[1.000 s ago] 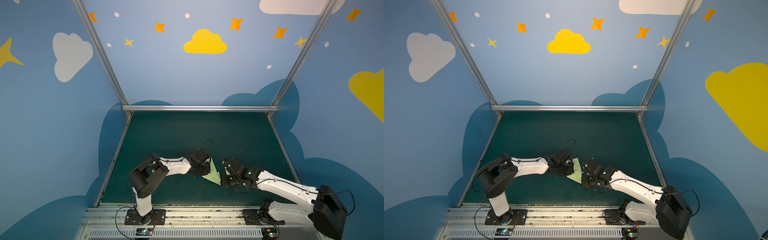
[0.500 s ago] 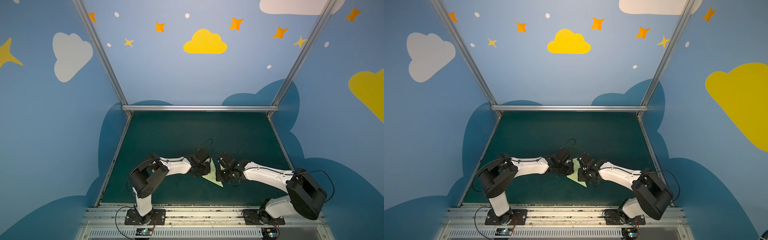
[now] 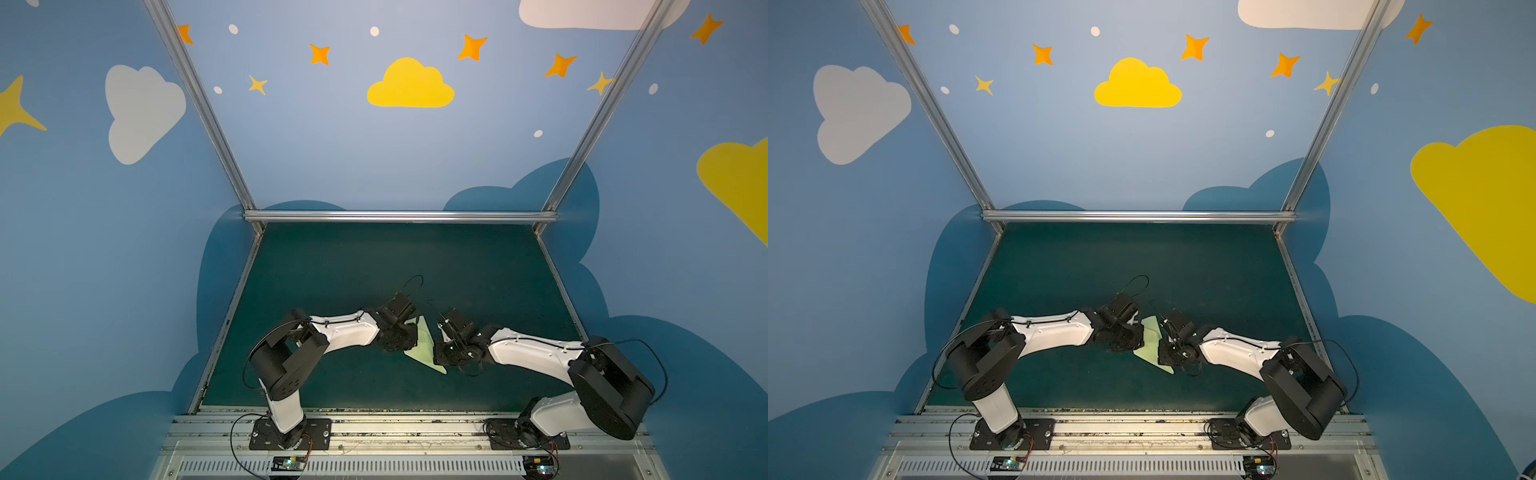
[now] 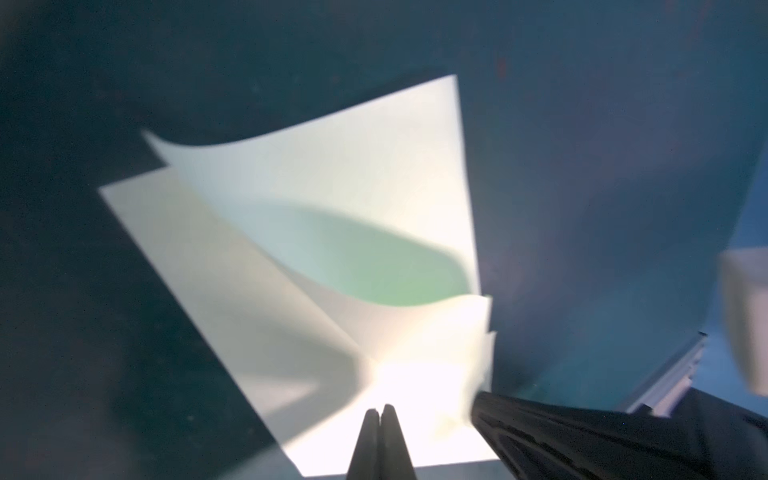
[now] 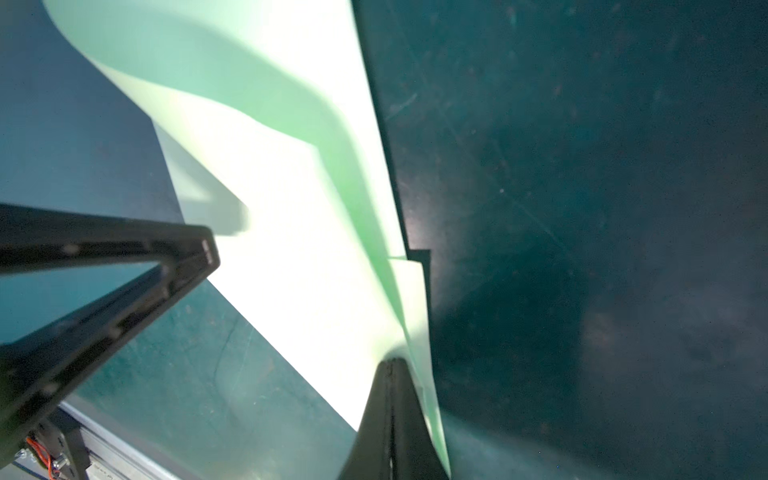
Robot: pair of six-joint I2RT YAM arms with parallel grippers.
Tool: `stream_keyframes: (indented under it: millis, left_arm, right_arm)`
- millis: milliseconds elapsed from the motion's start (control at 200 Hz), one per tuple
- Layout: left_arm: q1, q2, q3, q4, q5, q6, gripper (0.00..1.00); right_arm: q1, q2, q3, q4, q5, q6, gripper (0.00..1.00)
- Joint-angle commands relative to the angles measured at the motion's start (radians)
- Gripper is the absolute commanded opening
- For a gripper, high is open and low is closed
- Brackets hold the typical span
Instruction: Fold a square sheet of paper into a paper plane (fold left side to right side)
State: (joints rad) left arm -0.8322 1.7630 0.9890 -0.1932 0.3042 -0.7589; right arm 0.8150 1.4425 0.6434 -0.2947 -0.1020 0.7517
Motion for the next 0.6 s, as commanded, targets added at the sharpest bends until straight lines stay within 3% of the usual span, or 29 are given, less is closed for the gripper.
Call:
stream_keyframes:
  millis: [0,335,591]
  left_arm:
    - [-0.007,-0.008,0.032,-0.002,0.048,0.001,0.04]
    - [-0.031,0.104,0.098,0.037,0.092,-0.003,0.04]
    - [-0.002,0.13,0.055,0.04,0.063,0.006,0.04]
  right_arm:
    - [0.002,0.044,-0.062,-0.038,0.019,0.006,0.0]
    - [0.004,0.058,-0.063,-0.025,0.008,0.012,0.0]
    - [0.005,0.06,-0.08,-0.021,0.013,0.021,0.0]
